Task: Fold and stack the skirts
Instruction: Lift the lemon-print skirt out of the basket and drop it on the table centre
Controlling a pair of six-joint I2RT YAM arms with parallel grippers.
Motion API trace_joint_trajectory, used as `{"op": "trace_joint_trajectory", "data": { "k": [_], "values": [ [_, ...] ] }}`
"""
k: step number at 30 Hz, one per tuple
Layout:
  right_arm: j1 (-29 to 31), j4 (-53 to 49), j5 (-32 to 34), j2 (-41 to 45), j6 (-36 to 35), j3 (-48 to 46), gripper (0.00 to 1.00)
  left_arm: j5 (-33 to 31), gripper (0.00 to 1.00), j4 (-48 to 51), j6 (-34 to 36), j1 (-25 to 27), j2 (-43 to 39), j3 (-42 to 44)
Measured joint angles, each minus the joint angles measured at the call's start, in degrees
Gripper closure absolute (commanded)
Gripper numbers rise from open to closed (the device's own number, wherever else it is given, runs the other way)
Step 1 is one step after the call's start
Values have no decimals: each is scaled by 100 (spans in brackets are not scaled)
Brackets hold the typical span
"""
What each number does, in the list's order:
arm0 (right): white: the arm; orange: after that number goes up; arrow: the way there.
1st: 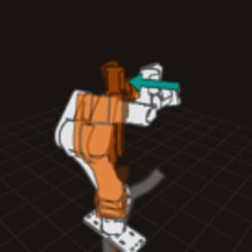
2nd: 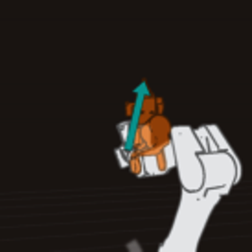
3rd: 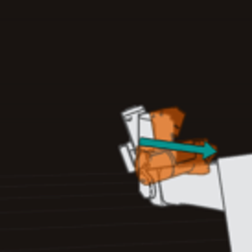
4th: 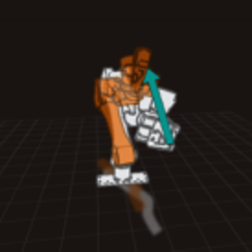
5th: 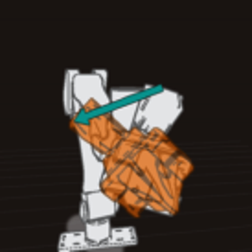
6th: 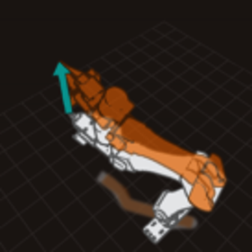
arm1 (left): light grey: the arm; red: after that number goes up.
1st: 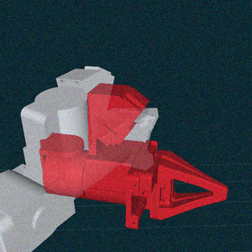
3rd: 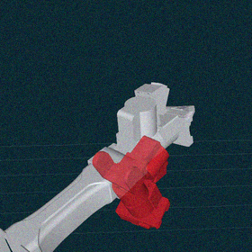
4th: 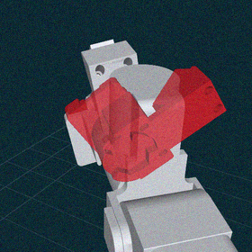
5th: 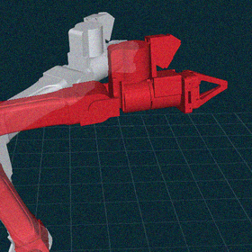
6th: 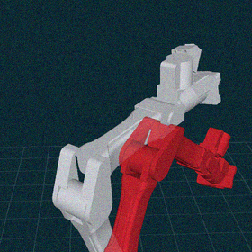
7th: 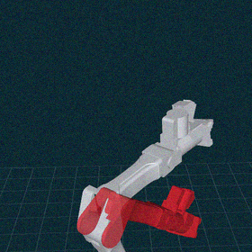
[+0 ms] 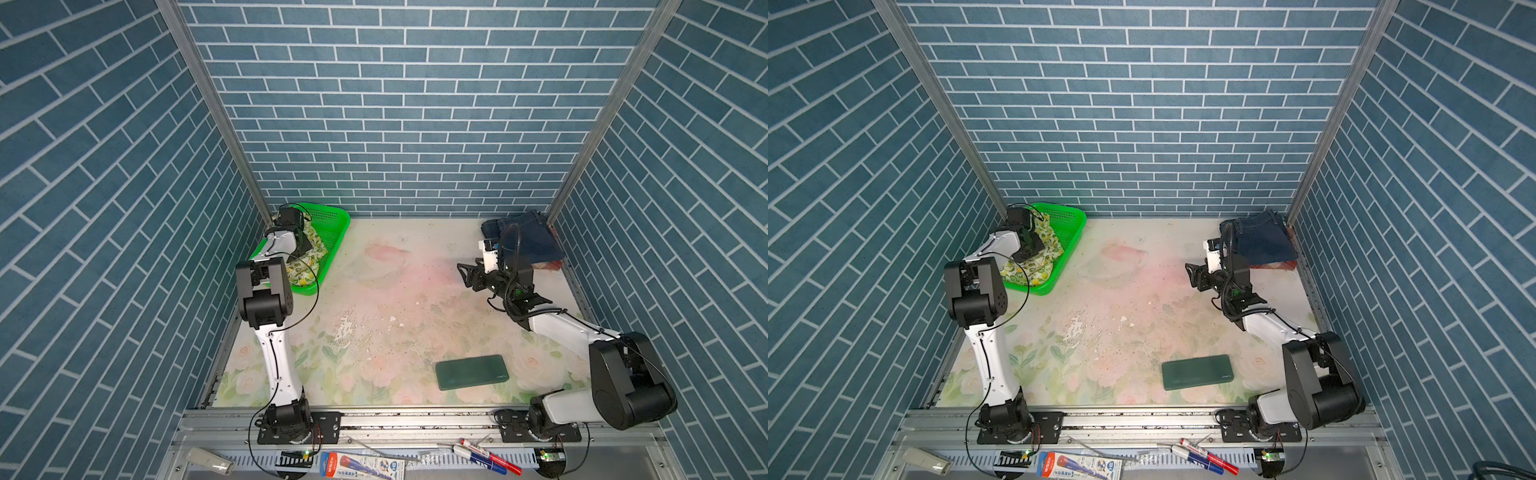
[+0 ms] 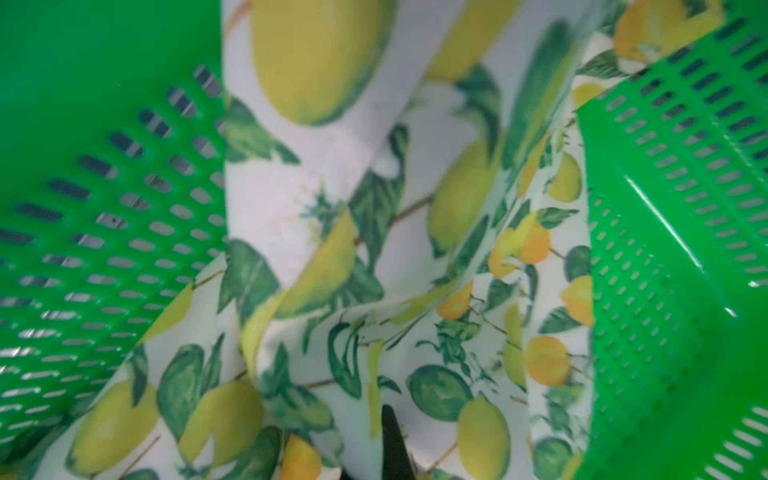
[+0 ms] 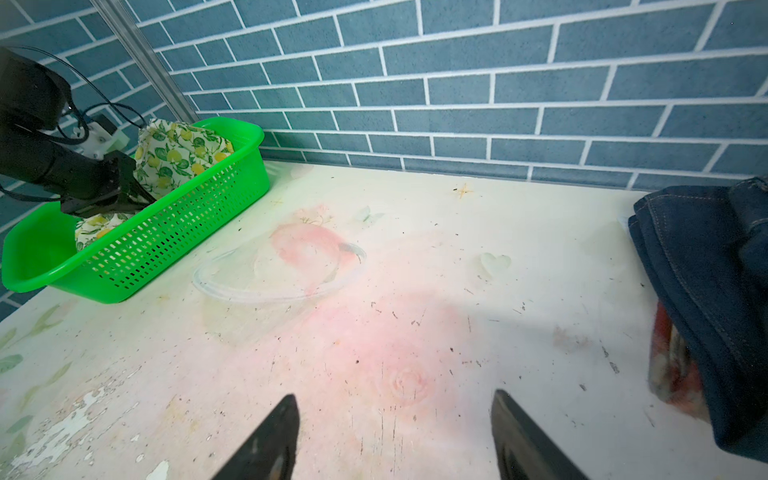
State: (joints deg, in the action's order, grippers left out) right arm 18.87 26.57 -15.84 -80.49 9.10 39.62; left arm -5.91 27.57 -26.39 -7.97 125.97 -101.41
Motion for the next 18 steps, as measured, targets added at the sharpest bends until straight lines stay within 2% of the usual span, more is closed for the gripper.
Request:
{"op": "trace_joint_trajectory", "data": {
  "k": [6, 11, 14, 18],
  "values": [
    [0, -24, 17, -33, 4, 76, 30, 369, 100, -520, -129, 81, -1655, 872],
    [0, 0, 35, -46, 61, 94, 31, 708, 100, -1008, -129, 387, -3001, 1176],
    [0, 0, 107, -39, 160, 94, 31, 925, 100, -1123, -42, 754, -3414, 1139],
    [0, -192, 531, 133, 295, 94, 31, 1174, 100, -1099, 122, 1453, -3668, 922]
  ]
}}
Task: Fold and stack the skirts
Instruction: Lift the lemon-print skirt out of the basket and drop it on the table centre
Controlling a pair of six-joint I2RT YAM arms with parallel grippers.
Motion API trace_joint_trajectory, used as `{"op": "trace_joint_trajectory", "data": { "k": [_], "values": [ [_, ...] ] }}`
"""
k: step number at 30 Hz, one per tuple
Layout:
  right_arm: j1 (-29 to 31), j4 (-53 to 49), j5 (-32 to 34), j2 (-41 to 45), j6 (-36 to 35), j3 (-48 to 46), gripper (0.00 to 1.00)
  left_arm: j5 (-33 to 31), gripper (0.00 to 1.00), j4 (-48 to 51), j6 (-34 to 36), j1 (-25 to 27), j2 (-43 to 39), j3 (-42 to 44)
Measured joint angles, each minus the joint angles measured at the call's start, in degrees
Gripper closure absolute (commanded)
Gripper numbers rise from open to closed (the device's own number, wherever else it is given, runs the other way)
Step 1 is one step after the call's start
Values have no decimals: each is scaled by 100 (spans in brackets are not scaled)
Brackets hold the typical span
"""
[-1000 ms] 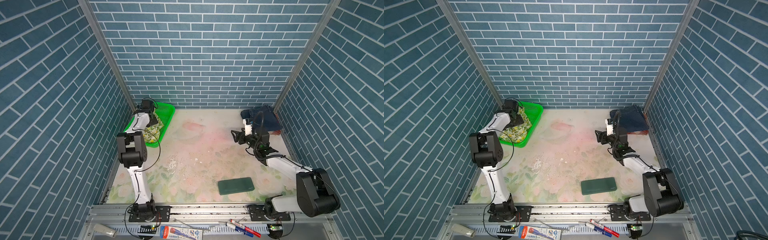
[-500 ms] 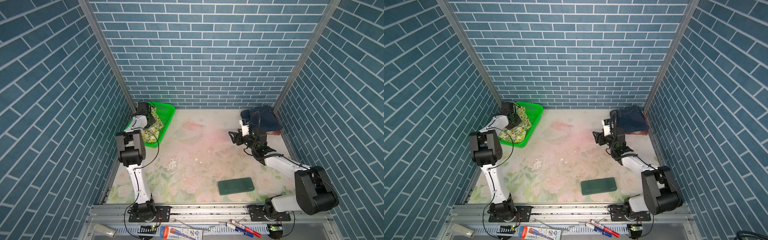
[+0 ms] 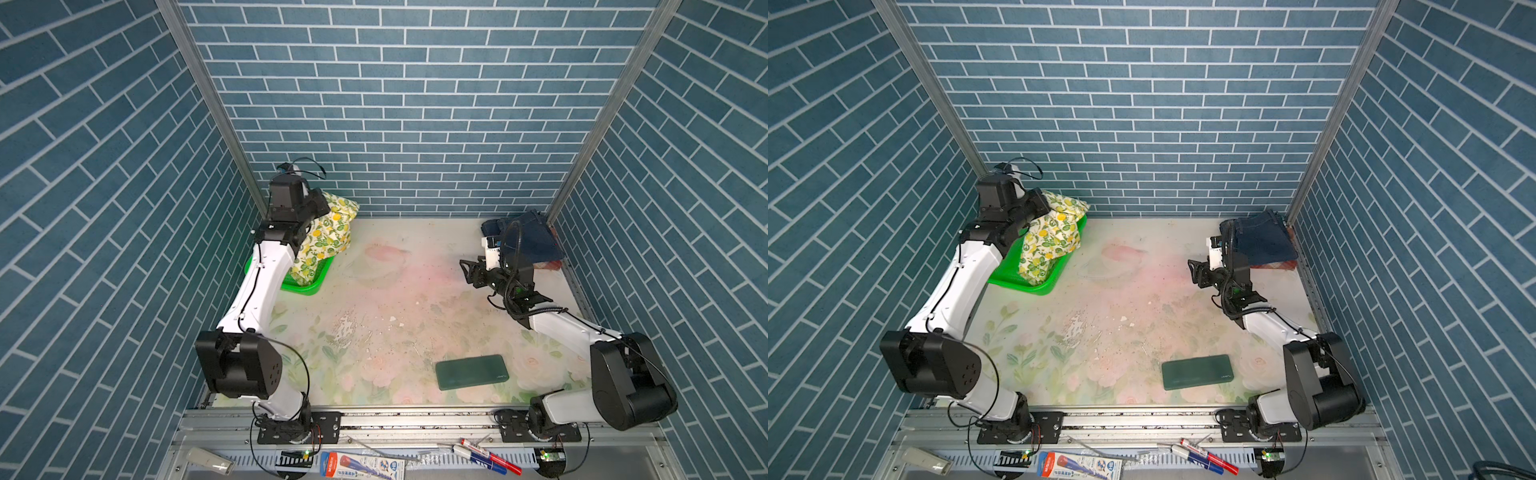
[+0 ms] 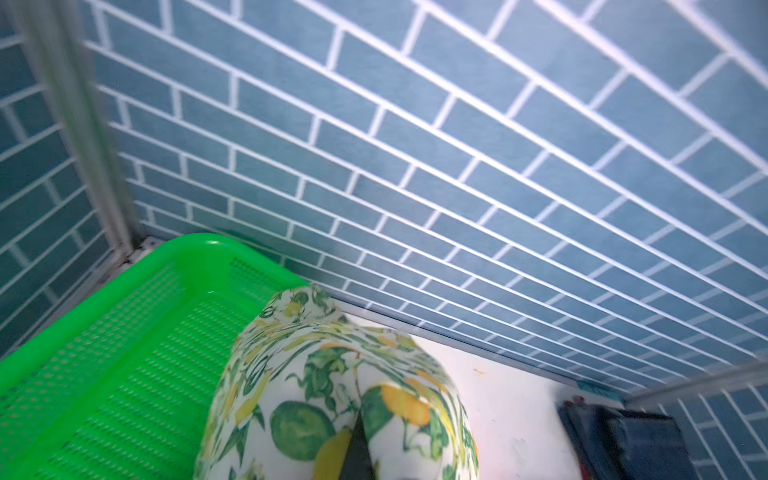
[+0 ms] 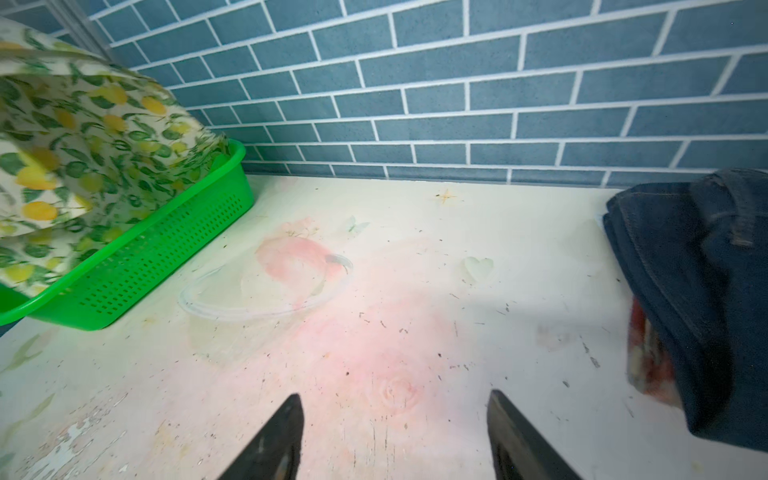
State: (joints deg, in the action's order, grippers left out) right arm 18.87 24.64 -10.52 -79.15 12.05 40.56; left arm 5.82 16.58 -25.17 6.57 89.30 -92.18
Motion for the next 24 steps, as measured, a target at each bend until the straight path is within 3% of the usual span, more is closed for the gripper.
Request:
{"op": "trace_joint_trajectory", "data": {
  "k": [7, 13, 14, 15, 16, 19, 24],
  "values": [
    [-74, -855, 1237, 745, 428, 199, 32, 238, 100, 37, 50, 1443, -306, -282],
    [-654, -1460, 1486, 1300, 925, 280, 32, 431, 97, -361, -125, 2122, -404, 87],
    [-739, -1550, 1482, 1344, 999, 280, 32, 461, 81, -422, -155, 2155, -304, 125],
    [-841, -1665, 1478, 1386, 1073, 280, 32, 511, 54, -503, -192, 2175, -142, 155],
    [-909, -1775, 1475, 1416, 1137, 280, 31, 588, 34, -579, -227, 2179, 109, 164],
    [-940, -2157, 1412, 1438, 1217, 345, 28, 741, 2, -588, -260, 2179, 990, 151],
    [-940, -2761, 1224, 1405, 1220, 693, 27, 713, 0, -146, -208, 2181, 1755, 452]
  ]
}}
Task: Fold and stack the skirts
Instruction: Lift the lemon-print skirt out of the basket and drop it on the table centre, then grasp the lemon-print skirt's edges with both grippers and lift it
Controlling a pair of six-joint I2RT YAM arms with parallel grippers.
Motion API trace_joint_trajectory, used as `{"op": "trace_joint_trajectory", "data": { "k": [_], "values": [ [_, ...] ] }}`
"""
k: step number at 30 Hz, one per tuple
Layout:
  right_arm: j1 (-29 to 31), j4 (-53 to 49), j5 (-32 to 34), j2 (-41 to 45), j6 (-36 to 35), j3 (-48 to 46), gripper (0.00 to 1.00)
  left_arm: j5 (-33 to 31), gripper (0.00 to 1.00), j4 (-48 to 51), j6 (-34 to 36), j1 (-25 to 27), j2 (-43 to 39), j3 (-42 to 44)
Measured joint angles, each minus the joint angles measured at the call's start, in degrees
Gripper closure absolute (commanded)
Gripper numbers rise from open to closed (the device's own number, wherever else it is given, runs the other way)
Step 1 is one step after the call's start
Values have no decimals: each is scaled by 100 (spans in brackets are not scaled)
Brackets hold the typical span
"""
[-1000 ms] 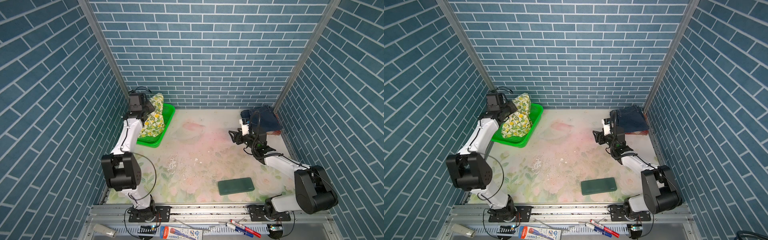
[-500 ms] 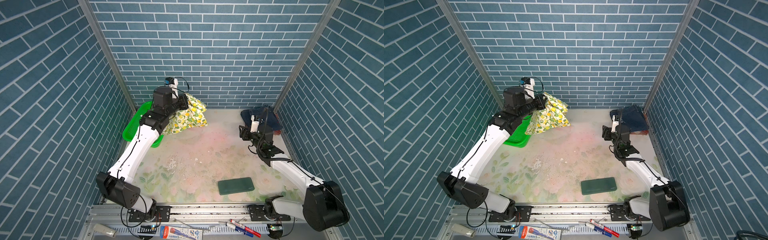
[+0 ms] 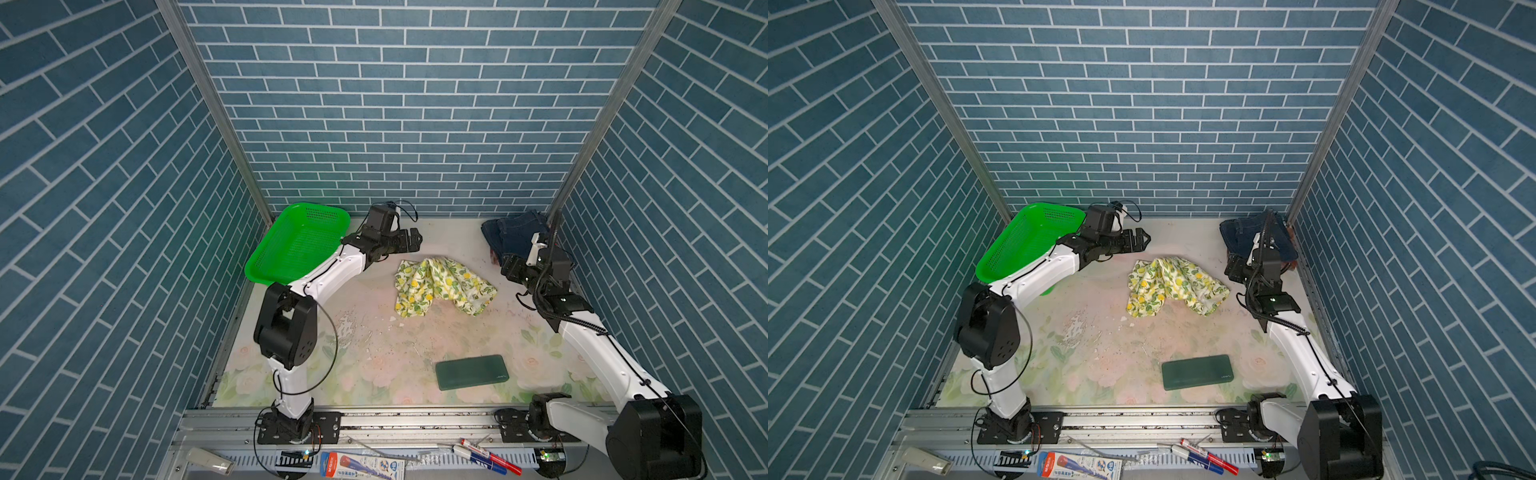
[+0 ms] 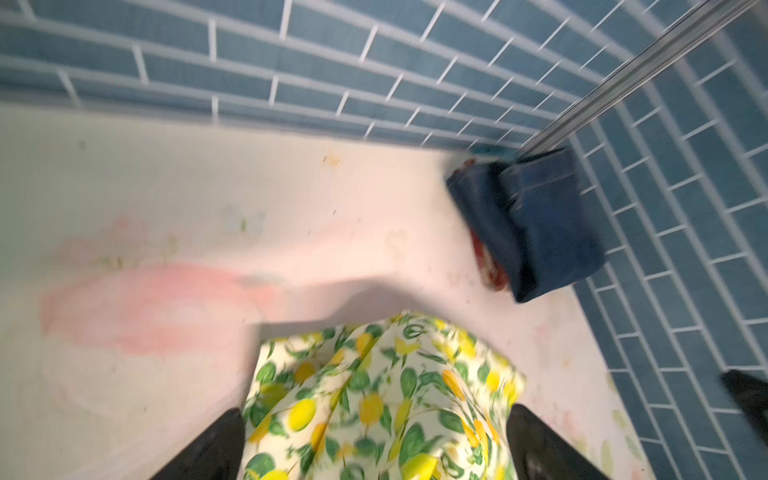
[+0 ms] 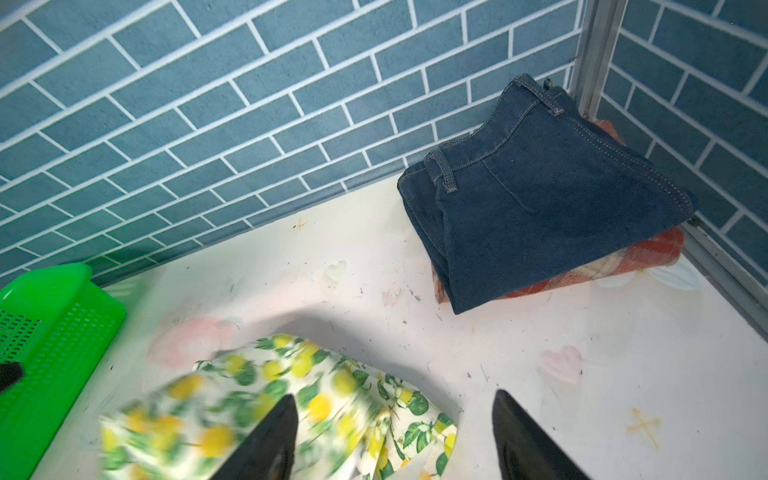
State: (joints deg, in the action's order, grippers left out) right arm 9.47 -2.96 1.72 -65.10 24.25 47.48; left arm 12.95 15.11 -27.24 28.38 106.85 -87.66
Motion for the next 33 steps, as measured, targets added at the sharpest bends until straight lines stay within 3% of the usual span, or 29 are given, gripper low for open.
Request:
{"op": "trace_joint_trajectory", "data": {
  "k": [5, 11, 18, 24, 30, 31, 32, 33],
  "values": [
    [70, -284, -214, -81, 4, 214, 27, -302, 1, 256, 258, 0, -514, 507],
    [570, -629, -315, -269, 79, 260, 27, -669, 6, 232, 439, 4, -1427, 1366],
    [638, -824, -435, -286, 107, 260, 27, -1010, 7, 63, 560, 330, -1880, 2844],
    [638, -796, -649, -271, 142, 254, 27, -1296, 3, -144, 769, 925, -1766, 3364],
    [638, -654, -852, -87, 144, 203, 27, -1425, 4, -632, 1008, 1016, -793, 3115],
    [638, -634, -866, -52, 144, 195, 27, -1436, 12, -658, 1034, 1014, -575, 3003],
    [638, -632, -870, -28, 144, 192, 27, -1434, 28, -673, 1069, 1016, -393, 2894],
    [638, -614, -876, 2, 142, 186, 27, -1410, 56, -680, 1088, 1016, -199, 2758]
  ]
}}
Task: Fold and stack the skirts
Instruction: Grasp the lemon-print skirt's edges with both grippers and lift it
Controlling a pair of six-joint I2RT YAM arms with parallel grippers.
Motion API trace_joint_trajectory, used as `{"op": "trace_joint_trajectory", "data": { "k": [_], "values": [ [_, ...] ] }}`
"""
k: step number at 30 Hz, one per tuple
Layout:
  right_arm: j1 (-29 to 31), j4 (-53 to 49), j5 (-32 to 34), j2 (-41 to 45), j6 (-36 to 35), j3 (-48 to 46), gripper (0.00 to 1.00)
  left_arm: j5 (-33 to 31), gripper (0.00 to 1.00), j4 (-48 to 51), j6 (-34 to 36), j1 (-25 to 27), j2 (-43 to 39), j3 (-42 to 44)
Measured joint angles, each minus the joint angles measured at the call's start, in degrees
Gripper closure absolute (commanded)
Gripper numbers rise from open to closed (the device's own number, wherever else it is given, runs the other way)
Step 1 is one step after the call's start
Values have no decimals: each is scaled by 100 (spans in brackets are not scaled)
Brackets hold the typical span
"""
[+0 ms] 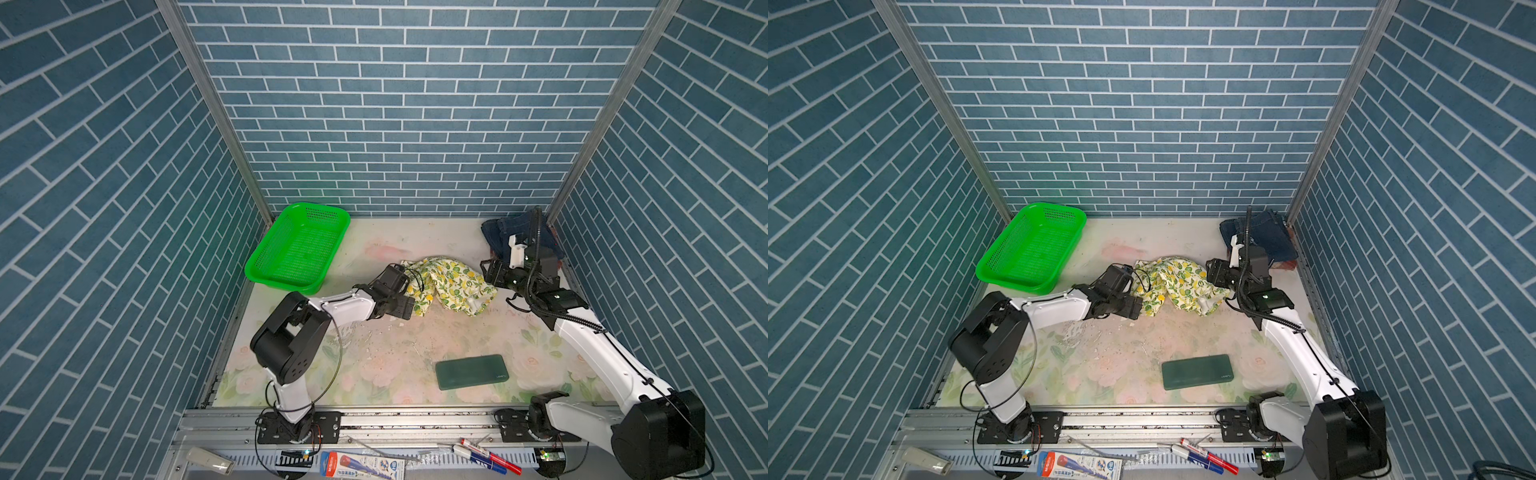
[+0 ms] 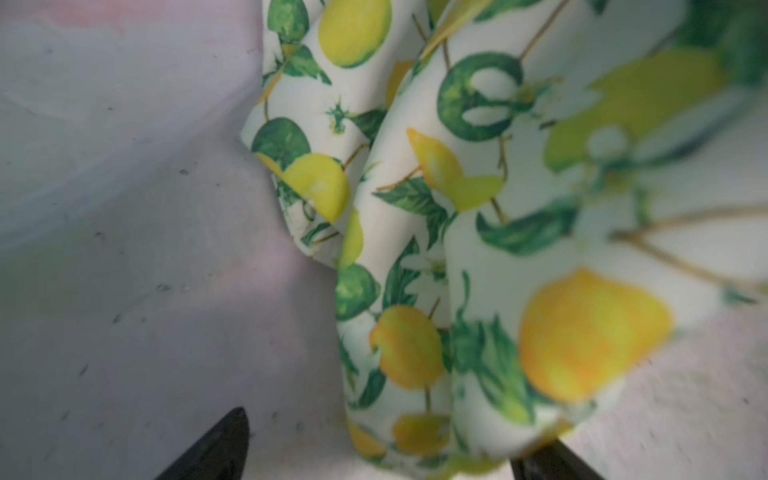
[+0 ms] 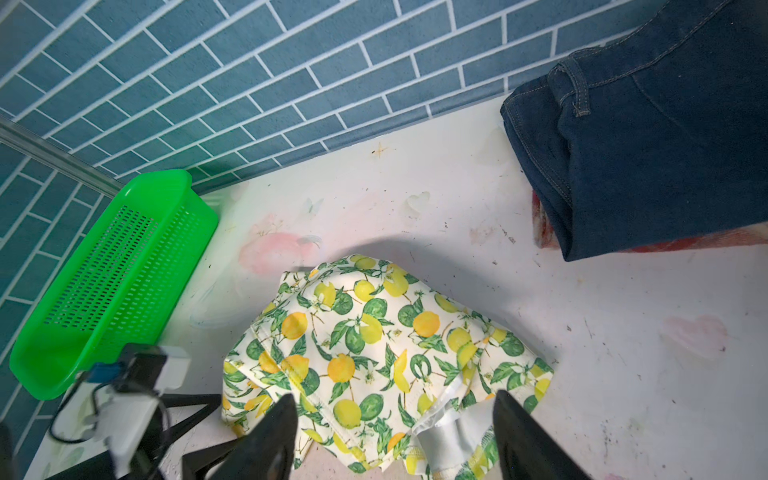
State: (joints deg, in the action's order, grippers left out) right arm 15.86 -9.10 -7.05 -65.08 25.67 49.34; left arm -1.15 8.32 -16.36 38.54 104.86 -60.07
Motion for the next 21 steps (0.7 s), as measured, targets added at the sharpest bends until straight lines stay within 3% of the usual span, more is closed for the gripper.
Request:
{"op": "trace_joint_trajectory", "data": {
  "k": [2, 6, 14, 21],
  "values": [
    [0, 13, 0, 46, 0, -17, 27, 48, 99, 33, 33, 0, 260, -256],
    [0, 15, 17, 81, -17, -44, 27, 109, 100, 267, 52, 0, 48, -616],
    [15, 52, -68, 81, -66, -101, 24, -83, 100, 765, 280, 0, -1528, -1681],
    [205, 140, -186, 79, -201, -273, 24, -192, 100, 1036, 435, 0, -1423, -2164]
  ]
}}
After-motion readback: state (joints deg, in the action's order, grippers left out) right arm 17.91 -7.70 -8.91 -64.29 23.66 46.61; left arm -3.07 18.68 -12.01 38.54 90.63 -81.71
